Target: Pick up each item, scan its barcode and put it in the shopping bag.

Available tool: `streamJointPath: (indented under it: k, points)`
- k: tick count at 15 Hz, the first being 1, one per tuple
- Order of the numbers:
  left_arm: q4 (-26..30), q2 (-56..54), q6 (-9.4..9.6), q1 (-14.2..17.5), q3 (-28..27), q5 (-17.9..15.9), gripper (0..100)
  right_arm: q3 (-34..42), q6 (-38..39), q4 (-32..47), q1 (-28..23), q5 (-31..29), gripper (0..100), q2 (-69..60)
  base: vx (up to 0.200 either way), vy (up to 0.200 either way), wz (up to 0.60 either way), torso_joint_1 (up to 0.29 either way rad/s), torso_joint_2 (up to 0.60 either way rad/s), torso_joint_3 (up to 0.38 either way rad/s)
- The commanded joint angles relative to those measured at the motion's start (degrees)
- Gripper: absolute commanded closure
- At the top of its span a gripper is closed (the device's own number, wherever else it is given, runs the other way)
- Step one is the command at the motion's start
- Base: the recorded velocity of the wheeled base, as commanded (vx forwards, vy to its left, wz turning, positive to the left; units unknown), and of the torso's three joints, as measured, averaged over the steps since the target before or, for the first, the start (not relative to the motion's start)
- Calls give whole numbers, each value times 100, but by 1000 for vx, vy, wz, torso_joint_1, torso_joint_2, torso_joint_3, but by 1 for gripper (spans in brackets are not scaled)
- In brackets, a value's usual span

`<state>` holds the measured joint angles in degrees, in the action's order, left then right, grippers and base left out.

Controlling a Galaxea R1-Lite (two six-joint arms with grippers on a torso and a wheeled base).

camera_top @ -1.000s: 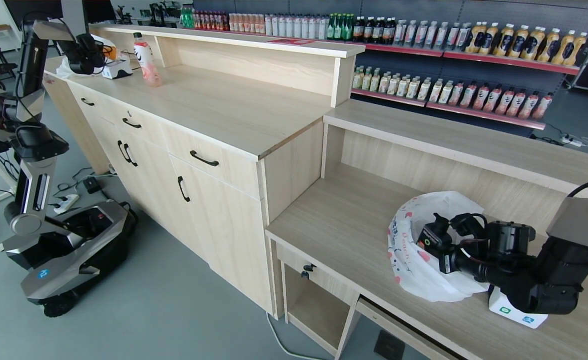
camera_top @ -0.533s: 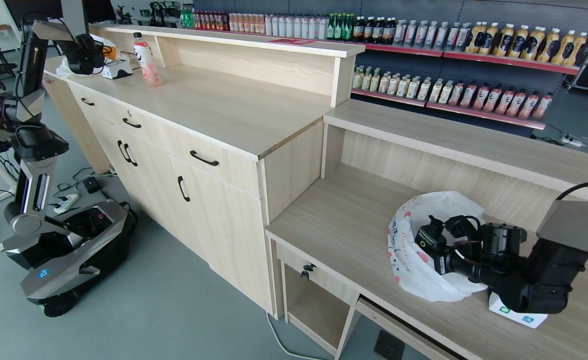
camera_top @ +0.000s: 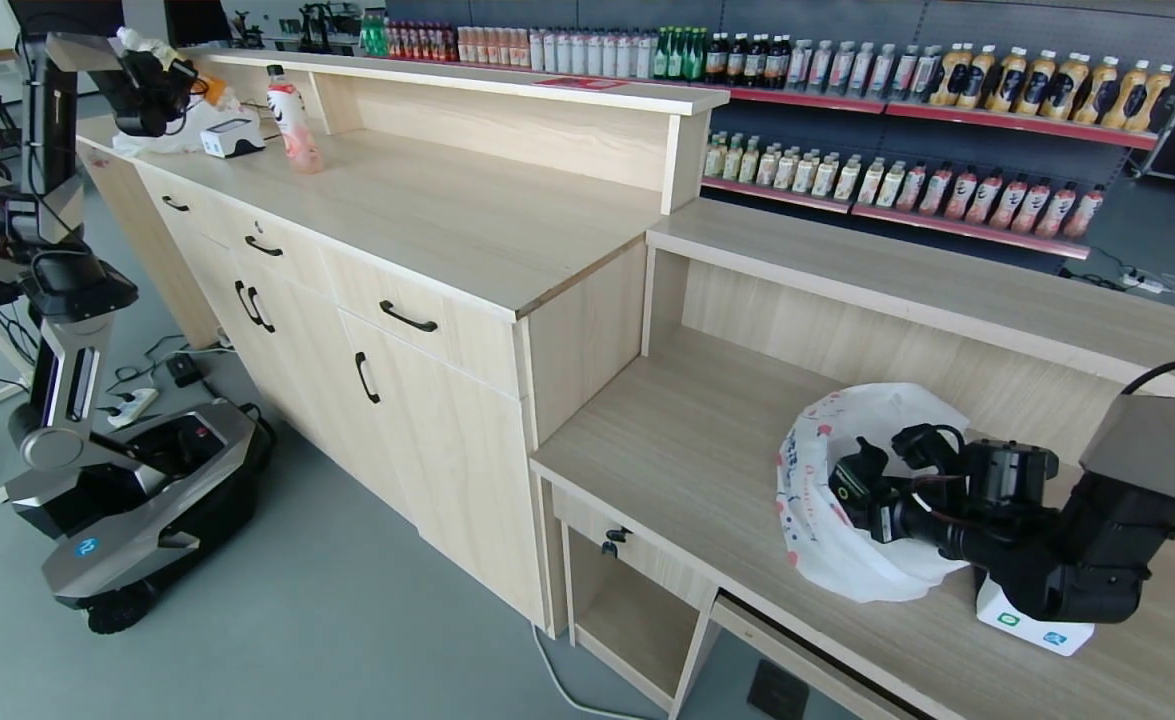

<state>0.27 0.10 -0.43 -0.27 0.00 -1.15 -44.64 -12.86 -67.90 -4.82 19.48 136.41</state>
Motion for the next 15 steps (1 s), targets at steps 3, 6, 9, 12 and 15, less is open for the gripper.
streamJointPath:
  k: [3,6,9,12,15]
  points:
    - [0,-1,-1,0,0,0,0,228,-410,23,-151,-41,0,-669,0,0,0,0,0,0]
    - [0,-1,-1,0,0,0,0,360,-1096,146,-485,-146,0,-774,0,0,0,0,0,0]
    - [0,-1,-1,0,0,0,0,316,-1113,611,-670,-357,0,-1301,0,0,0,0,0,0]
    - [0,-1,-1,0,0,0,0,430,-999,1402,-714,-322,0,-2426,0,0,0,0,0,0]
    - [0,-1,-1,0,0,0,0,518,-876,2106,-608,-305,0,-3033,0,0,0,0,0,0]
